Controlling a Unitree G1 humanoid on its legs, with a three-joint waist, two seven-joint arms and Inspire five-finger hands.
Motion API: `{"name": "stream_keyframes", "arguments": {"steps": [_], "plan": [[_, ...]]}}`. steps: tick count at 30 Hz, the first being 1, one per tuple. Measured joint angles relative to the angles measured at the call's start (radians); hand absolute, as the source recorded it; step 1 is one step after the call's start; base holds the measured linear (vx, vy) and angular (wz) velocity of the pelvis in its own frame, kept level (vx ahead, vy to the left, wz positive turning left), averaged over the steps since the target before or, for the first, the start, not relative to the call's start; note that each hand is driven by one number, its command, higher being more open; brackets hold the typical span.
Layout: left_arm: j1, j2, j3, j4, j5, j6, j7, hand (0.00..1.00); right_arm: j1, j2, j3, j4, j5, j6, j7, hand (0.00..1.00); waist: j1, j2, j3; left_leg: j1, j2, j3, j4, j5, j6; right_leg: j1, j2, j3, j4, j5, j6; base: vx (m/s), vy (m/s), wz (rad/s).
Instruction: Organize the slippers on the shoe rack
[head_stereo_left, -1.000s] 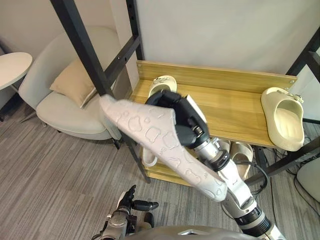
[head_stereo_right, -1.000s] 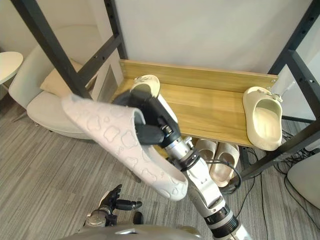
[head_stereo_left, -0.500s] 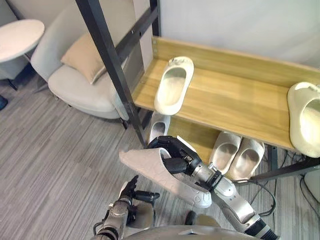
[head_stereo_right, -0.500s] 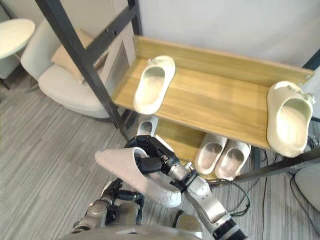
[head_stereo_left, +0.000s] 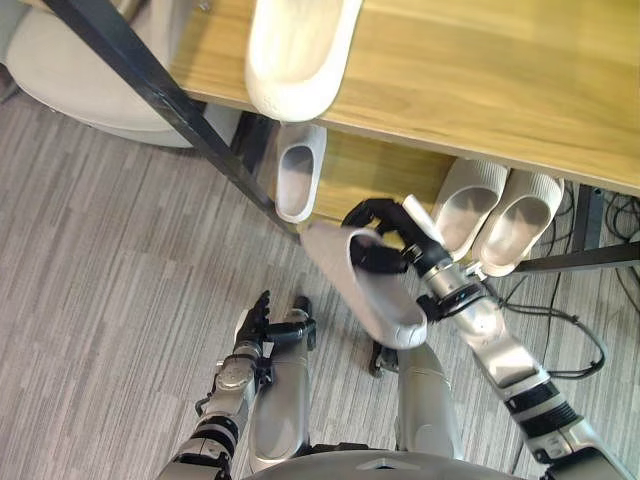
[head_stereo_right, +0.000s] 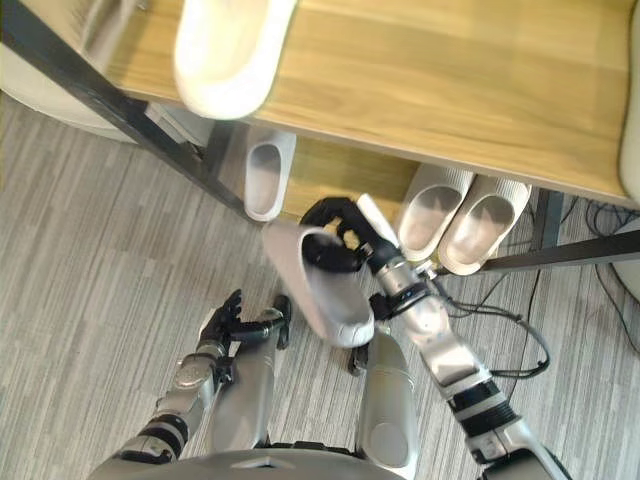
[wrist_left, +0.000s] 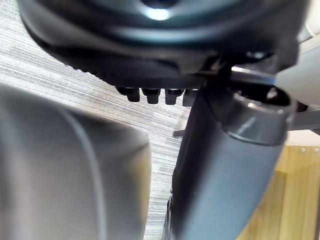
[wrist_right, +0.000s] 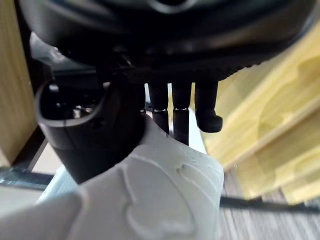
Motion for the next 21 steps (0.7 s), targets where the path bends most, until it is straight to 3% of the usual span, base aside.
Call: {"name": "stream_keyframes", "arguments": {"steps": [5, 8, 15, 21], "plan": [[-0.017, -0.009, 0.01, -0.017, 0.0, -0.003, 0.008, 1.0, -0.049, 0.002, -0.087, -0.005, -0.078, 0.0, -0.135, 0.0, 0.004, -0.003, 0.005, -0.056, -0.007, -0.004, 0.053, -0.022, 0.008, -0.042, -0.026, -0.011, 0.05, -0.032, -0.001, -0.04, 0.036, 0.05], [0.0, -0.032, 0.038, -0.064, 0.0, -0.005, 0.007, 1.0, -0.069, 0.014, -0.091, -0.009, -0.12, 0.0, -0.195, 0.0, 0.026, -0.003, 0.005, -0.086, -0.017, -0.005, 0.074, -0.029, 0.011, -0.068, -0.039, -0.013, 0.075, -0.044, 0.003, -0.03, 0.041, 0.1], [0.027, -0.051, 0.042, -0.145, 0.0, -0.018, -0.004, 1.0, -0.21, 0.045, -0.091, 0.03, -0.156, 0.007, -0.246, 0.0, 0.059, -0.006, 0.007, -0.14, -0.038, -0.032, 0.098, -0.028, 0.015, -0.093, -0.074, -0.064, 0.102, -0.053, 0.006, -0.02, 0.04, 0.15], [0.052, -0.064, 0.04, -0.211, 0.0, -0.031, -0.008, 1.0, -0.36, 0.045, -0.09, 0.178, -0.159, 0.014, -0.284, 0.0, 0.086, -0.014, 0.007, -0.186, -0.056, -0.045, 0.124, -0.024, 0.021, -0.124, -0.094, -0.08, 0.129, -0.06, 0.015, -0.05, 0.049, 0.1]]}}
